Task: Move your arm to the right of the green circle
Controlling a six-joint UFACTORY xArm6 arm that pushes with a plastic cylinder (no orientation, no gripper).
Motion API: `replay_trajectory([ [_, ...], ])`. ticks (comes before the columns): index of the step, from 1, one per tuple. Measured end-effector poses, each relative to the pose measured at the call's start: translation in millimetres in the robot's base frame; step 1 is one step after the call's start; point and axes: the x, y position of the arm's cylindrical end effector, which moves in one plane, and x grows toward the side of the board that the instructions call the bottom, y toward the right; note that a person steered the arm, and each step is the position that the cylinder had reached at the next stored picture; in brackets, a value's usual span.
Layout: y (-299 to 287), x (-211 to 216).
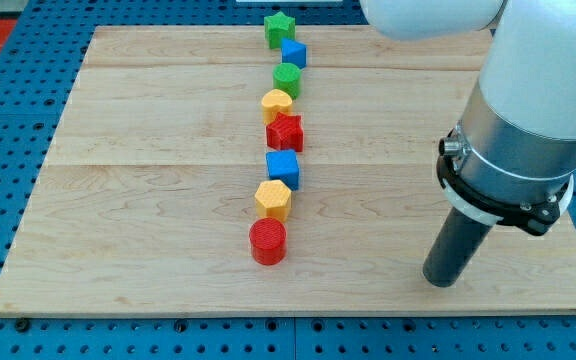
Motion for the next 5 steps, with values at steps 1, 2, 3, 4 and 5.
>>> replay_trajectory([
  [1,0.0,0.0],
  [2,0.0,0.0],
  [3,1.7,0.0],
  [4,2.1,-4.0],
  [5,2.1,-9.0],
])
